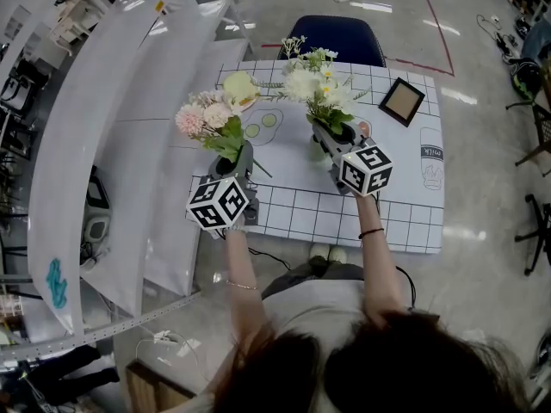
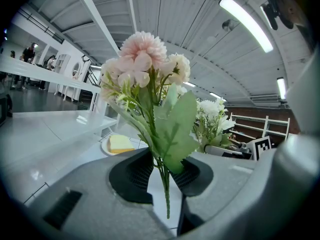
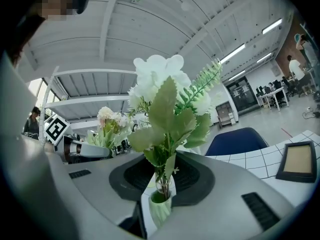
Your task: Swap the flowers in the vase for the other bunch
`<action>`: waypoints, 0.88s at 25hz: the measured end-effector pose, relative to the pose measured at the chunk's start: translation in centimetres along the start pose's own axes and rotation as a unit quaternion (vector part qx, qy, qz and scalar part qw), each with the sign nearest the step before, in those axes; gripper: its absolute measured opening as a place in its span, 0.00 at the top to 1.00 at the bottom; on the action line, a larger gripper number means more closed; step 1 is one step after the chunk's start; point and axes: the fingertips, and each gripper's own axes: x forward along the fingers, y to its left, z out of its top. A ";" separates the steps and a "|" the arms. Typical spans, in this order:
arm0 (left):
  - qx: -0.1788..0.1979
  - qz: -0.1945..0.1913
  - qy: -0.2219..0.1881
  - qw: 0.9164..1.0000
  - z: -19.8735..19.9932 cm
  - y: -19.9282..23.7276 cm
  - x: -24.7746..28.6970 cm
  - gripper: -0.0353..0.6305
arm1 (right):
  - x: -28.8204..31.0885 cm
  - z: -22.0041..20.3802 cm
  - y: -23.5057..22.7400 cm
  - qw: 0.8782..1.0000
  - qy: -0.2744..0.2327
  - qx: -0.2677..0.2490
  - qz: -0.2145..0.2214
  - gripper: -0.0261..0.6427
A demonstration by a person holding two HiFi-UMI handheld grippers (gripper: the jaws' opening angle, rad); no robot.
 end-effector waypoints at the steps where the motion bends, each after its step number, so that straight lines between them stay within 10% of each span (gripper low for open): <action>1: 0.000 0.000 0.000 1.000 0.0 0.0 0.0 0.81 | 0.0 -0.2 0.0 1.000 0.003 -0.002 0.000 0.85; 22: -0.010 -0.001 -0.005 1.000 -0.3 -0.2 -1.1 0.81 | -0.8 -1.8 0.0 0.998 0.046 -0.025 -0.026 0.85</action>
